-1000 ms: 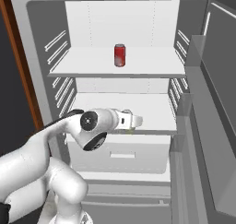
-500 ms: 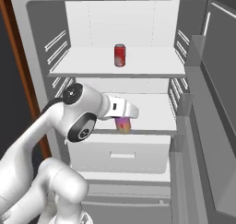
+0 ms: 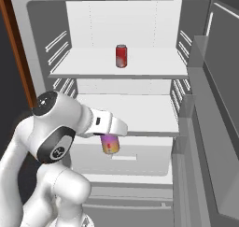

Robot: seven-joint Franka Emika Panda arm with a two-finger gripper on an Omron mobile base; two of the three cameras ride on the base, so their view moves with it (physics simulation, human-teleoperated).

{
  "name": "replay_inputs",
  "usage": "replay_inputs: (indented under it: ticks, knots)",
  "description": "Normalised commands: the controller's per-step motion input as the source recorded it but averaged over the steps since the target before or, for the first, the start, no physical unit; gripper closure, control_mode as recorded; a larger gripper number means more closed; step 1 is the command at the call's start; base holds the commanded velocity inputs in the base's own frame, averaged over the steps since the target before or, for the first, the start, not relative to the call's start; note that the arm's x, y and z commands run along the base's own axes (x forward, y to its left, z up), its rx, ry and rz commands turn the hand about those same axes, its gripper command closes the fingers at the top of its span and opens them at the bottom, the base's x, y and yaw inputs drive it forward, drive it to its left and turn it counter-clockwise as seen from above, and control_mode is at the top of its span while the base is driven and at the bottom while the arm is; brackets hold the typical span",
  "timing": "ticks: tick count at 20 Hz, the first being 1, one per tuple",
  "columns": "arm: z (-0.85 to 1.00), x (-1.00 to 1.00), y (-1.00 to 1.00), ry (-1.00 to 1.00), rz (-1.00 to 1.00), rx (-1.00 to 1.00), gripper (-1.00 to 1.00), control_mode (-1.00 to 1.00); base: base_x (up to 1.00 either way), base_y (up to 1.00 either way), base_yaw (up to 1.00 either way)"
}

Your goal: Open the fridge, grab two sodas, and place both sodas inside the bowl with ice on the dining counter.

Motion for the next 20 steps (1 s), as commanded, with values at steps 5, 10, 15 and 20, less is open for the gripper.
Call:
replay_inputs:
  ticks: [5,10,15,20]
  knots:
    - [0.35,-0.71,0.40,0.07,0.00,0.00,1.00,-1.00,0.00,0.00,0.00]
    - [-0.01,-0.53,0.46,0.00,0.01,-0.07,1.00,-1.00,0.00,0.00,0.00]
    - [-0.17,-0.09,0.12,0.00,0.01,-0.09,1.00,-1.00,0.00,0.00,0.00]
    - [-0.09,-0.10,0.04,0.00,0.00,-0.03,1.00,1.00,-0.56,0.11,0.00]
